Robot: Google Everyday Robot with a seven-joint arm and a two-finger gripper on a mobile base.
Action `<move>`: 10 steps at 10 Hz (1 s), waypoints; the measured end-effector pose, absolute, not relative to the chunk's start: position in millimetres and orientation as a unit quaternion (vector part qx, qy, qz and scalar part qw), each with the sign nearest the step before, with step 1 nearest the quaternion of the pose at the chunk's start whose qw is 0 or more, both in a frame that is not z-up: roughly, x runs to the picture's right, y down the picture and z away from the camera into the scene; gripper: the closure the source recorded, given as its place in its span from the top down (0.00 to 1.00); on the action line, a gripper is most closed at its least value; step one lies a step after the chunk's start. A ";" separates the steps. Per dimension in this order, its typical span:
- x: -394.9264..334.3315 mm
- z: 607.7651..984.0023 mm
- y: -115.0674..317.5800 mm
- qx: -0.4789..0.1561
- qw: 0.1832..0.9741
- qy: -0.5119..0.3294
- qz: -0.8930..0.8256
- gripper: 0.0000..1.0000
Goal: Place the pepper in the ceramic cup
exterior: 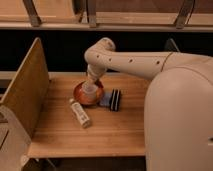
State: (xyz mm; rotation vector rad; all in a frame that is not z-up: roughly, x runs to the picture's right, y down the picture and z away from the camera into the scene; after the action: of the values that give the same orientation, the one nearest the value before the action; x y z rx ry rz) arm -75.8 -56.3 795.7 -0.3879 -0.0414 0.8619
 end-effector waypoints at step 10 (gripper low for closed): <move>-113.5 824.0 -60.1 -0.248 0.892 -0.150 0.345 0.00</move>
State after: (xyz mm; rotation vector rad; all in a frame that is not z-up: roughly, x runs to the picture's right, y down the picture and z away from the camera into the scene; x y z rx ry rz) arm -113.5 -60.1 824.0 -0.5152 -0.3122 0.7165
